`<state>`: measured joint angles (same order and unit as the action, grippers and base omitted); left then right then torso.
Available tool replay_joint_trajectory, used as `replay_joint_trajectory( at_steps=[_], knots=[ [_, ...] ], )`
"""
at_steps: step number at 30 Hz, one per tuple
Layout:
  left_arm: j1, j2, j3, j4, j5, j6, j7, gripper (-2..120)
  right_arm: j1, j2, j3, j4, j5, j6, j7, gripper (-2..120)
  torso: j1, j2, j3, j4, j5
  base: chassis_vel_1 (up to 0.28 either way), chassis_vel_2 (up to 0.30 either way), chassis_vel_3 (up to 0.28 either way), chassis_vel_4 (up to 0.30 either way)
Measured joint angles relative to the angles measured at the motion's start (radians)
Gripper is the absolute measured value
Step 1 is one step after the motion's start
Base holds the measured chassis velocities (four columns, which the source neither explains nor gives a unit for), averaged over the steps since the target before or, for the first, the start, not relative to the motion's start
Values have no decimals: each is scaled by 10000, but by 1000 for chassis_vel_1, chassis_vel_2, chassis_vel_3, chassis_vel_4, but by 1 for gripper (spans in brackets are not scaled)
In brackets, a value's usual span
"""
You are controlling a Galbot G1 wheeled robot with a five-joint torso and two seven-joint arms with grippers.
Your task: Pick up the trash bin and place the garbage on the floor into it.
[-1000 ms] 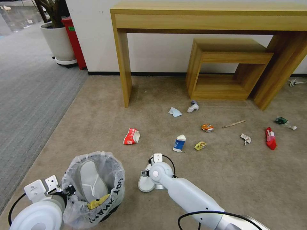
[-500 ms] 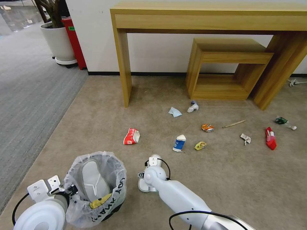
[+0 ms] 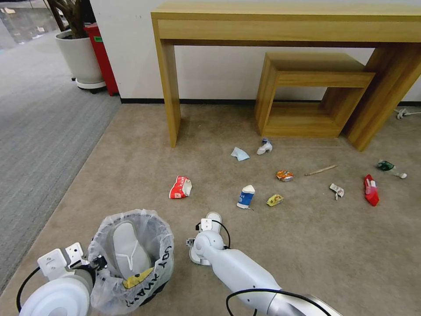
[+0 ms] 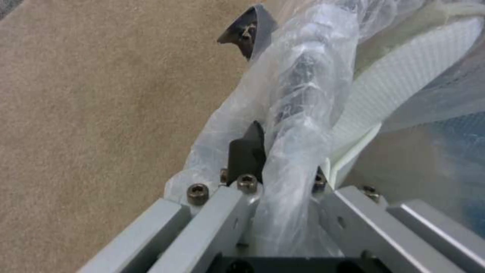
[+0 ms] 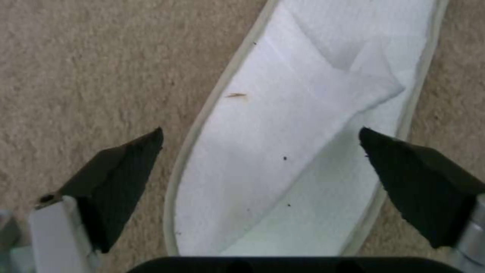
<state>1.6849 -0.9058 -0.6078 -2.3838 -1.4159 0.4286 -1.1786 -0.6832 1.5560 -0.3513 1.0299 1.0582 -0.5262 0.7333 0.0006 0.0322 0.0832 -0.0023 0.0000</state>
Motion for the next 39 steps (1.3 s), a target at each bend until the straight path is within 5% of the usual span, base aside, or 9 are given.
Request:
replay_joint_trajectory(
  at_steps=[25,34,39],
  knots=[
    [8,231,79,-144,18,-90,79,1,-167,-480,325,427,181,108,-9,4,0,0,0,0,1,0,0,0,0],
    [-22,192,242,-102,4,-67,81,1,-460,-845,633,1339,152,149,-161,0,0,0,0,0,2,0,0,0,0],
    [-19,156,293,-101,0,-49,91,1,-913,-1814,1284,3473,-1134,1521,-2442,0,0,0,0,-1,2,0,0,0,0]
  ],
)
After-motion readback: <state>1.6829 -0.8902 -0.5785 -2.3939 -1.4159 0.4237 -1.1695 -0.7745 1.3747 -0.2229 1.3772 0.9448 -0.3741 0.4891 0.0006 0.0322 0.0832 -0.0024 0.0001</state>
